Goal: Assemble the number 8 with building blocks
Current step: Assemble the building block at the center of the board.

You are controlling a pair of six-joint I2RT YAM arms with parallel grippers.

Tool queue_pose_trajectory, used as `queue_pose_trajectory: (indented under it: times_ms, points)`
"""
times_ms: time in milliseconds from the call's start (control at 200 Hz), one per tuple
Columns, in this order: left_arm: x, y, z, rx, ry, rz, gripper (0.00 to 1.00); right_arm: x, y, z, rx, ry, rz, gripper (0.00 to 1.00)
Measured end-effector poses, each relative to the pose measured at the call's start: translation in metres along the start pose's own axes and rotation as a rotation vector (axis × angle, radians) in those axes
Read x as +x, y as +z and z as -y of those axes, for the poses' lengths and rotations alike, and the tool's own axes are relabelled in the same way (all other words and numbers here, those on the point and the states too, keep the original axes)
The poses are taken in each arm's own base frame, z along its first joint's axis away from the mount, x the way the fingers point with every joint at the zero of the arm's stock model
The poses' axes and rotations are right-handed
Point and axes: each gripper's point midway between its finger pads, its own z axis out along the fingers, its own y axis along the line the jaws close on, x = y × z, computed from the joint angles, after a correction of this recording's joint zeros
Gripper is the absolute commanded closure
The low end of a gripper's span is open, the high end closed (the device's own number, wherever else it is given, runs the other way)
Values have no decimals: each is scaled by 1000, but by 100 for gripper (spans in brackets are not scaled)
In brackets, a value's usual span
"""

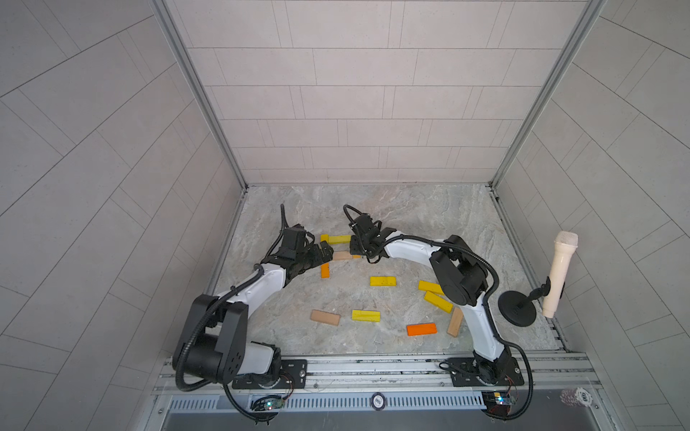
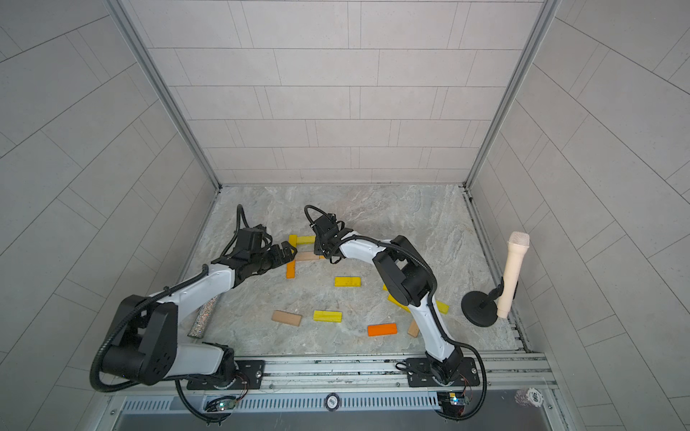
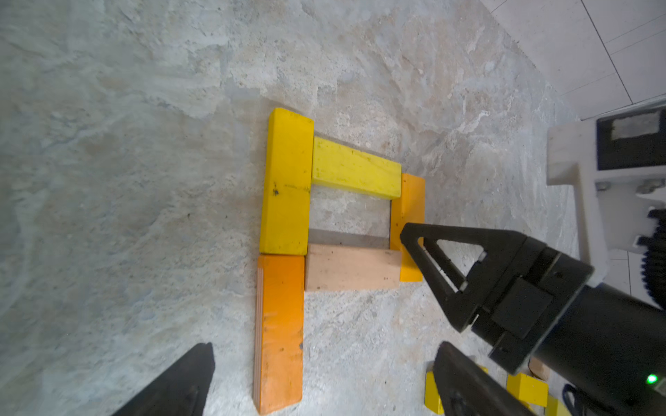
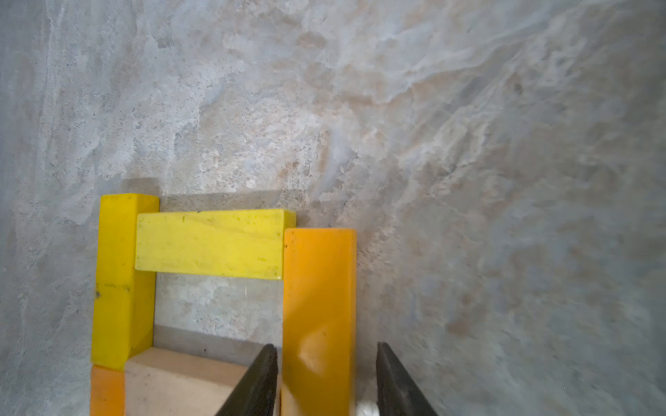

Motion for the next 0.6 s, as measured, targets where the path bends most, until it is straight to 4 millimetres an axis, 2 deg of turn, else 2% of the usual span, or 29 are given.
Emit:
queue_pose_trajectory:
  times_ms: [165, 360, 480, 600]
  points:
    - [24, -18, -4, -44, 16, -32, 0, -6, -37, -1, -42, -49, 39, 50]
    - [68, -39, -4, -123, 13, -106, 0, -12, -90, -5, -125, -114, 109, 48]
    - [103, -47, -8, -180, 3, -159, 0, -3, -113, 2, -159, -149, 128, 46]
    - [131, -55, -11, -226, -11, -206, 1, 15, -126, 18, -155, -174, 122, 43]
